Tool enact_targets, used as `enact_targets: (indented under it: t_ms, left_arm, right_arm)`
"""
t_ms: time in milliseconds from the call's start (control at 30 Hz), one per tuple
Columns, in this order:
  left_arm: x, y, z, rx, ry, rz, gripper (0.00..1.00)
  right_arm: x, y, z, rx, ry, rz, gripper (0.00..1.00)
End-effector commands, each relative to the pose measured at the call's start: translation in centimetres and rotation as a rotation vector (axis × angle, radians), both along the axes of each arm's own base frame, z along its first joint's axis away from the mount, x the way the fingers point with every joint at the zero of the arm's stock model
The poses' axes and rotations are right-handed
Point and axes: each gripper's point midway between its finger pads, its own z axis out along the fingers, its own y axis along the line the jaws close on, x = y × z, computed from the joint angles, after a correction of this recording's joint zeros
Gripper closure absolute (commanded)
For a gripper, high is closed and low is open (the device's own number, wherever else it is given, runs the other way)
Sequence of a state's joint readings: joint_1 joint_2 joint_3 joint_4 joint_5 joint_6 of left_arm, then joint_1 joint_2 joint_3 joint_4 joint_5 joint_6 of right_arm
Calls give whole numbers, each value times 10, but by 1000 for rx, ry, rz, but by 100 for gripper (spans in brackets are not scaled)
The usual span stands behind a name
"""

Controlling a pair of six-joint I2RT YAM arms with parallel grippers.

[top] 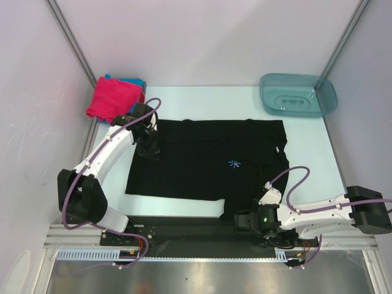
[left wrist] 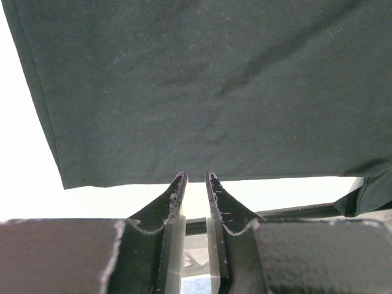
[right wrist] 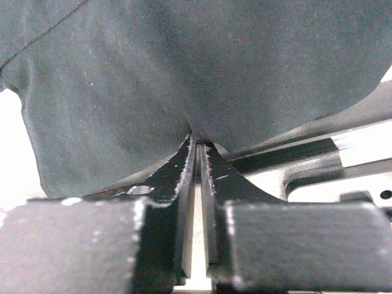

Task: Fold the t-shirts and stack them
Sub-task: Fold the tshirt

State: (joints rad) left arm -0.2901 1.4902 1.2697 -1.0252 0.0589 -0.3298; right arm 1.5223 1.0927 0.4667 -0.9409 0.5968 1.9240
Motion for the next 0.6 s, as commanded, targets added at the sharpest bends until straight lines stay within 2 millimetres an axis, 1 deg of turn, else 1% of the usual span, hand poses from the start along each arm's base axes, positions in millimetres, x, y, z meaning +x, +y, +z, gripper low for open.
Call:
enact_targets:
  t_ms: [0,33,67,100,133,167,200,233,267,333,367,433,567]
  left_arm:
    - [4,-1,5,-12,-33,-24,77]
    - [3,-1,5,-12,-32,-24,78]
    - [4,-1,5,-13,-35,-22,78]
    - [3,-1,5,-13,-30,-23,78]
    - [4,-1,5,-13,-30,-23,78]
    - [4,-1,5,-13,-33,-22,78]
    - [4,-1,6,-14,-33,-24,78]
    - [5,-1,5,-12,-32,-22,78]
    - [5,-1,5,-10,-32,-23,78]
    - [5,-1,6,-12,-33,-24,77]
    - [5,-1,5,-12,-32,-22,78]
    - [5,-1,4,-14,-30,-26,78]
    - [4,-2,4,-20,-27,-29,77]
  right_arm:
    - [11,-4,15,-20,-63,3,95]
    - [12,-2,20,-20,-70,16,96]
    - [13,-5,26,-46,-76,35,100]
    - [15,6,39,-23,-87,48,100]
    - [17,8,46,-28,-102,60,100]
    - [18,4,52,-58,-108,69,100]
    - [20,12,65,-42,-124,85,100]
    - [20,13,69,-47,-130,96,100]
    - [21,10,75,-62,-135,97,100]
    - [24,15,87,-48,-153,108,100]
    - [25,11,91,-61,-157,106,100]
    - [27,12,100,-48,-160,101,100]
    - [30,-3,109,-81,-155,62,100]
